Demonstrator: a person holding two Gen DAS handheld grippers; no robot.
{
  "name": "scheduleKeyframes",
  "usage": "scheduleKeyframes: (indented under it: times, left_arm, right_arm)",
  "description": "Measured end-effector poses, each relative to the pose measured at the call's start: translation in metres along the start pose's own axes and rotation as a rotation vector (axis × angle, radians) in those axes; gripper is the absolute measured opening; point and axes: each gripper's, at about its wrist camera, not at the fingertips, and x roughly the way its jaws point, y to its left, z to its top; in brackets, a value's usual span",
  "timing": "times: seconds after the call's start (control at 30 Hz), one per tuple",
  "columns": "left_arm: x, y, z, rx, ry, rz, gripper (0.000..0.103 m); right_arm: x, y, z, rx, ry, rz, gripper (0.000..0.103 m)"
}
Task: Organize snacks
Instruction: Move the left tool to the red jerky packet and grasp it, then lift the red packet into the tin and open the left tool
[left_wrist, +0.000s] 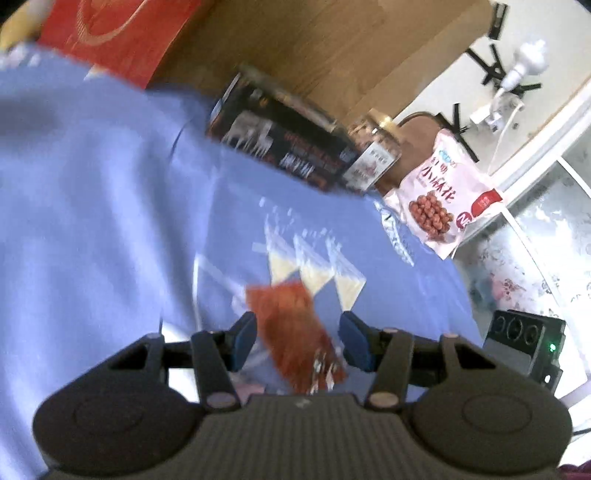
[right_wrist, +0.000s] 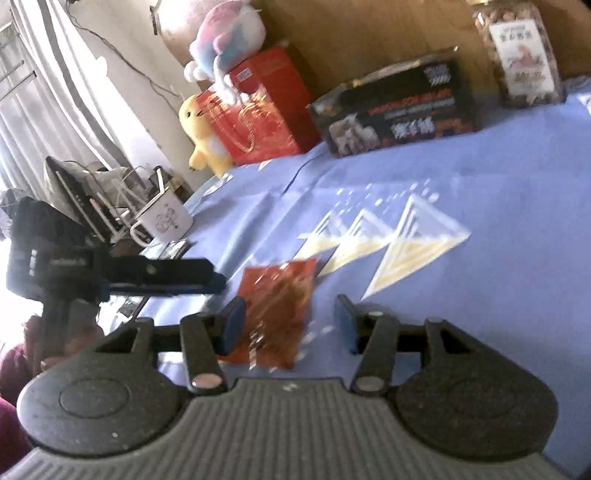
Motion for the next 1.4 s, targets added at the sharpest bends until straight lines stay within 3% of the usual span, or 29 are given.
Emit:
scheduleKeyframes:
  times: [0.17, 0.23, 0.37, 0.57, 0.7, 0.8, 0.93, 0.97, 1.0, 1.07, 1.17, 1.4]
  left_arm:
    - [0.006, 0.008, -0.012, -0.058, -0.003, -0.067, 0.055]
    - [0.006, 0.004, -0.016, -0.039, -0.021, -0.054, 0.055]
    - [0.016, 0.007, -0.017, -0.069, 0.007, -0.089, 0.018]
    - [0.020, 0.015, -0.015, -0.132, 0.002, -0.129, 0.017]
    - [0.015, 0.025, -0.013, -0.200, -0.006, -0.227, 0.017]
    - [0.007, 0.022, -0.008, -0.197, -0.029, -0.308, 0.017]
    - [0.002, 0.012, -0.003, -0.167, -0.039, -0.352, 0.017]
    - [0.002, 0.010, -0.002, -0.161, -0.034, -0.354, 0.017]
    - [0.004, 0.008, 0.000, -0.152, -0.036, -0.339, 0.017]
    - [0.006, 0.004, 0.005, -0.129, -0.042, -0.300, 0.019]
    - [0.012, -0.002, 0.016, -0.117, -0.039, -0.292, 0.020]
    - [0.018, -0.035, 0.044, 0.050, -0.089, -0.215, 0.022]
  right_arm:
    - [0.008, 0.018, -0.011, -0.010, 0.018, 0.050, 0.058]
    - [0.008, 0.024, -0.015, -0.022, 0.001, 0.037, 0.059]
    - [0.006, 0.029, -0.018, -0.045, -0.014, 0.027, 0.060]
    - [0.009, 0.037, -0.020, -0.113, -0.022, -0.004, 0.060]
    - [0.005, 0.030, -0.017, -0.084, -0.031, 0.008, 0.060]
    - [0.005, 0.020, -0.014, -0.017, -0.024, 0.067, 0.061]
    - [0.000, 0.003, -0.010, 0.114, -0.053, 0.182, 0.059]
    - [-0.002, 0.001, -0.008, 0.138, -0.059, 0.211, 0.055]
    - [-0.004, -0.001, -0.006, 0.156, -0.069, 0.242, 0.036]
    - [-0.010, 0.000, -0.001, 0.150, -0.090, 0.240, 0.023]
    - [-0.017, 0.006, 0.007, 0.102, -0.123, 0.202, 0.021]
    - [-0.020, 0.012, 0.032, 0.006, -0.209, 0.100, 0.021]
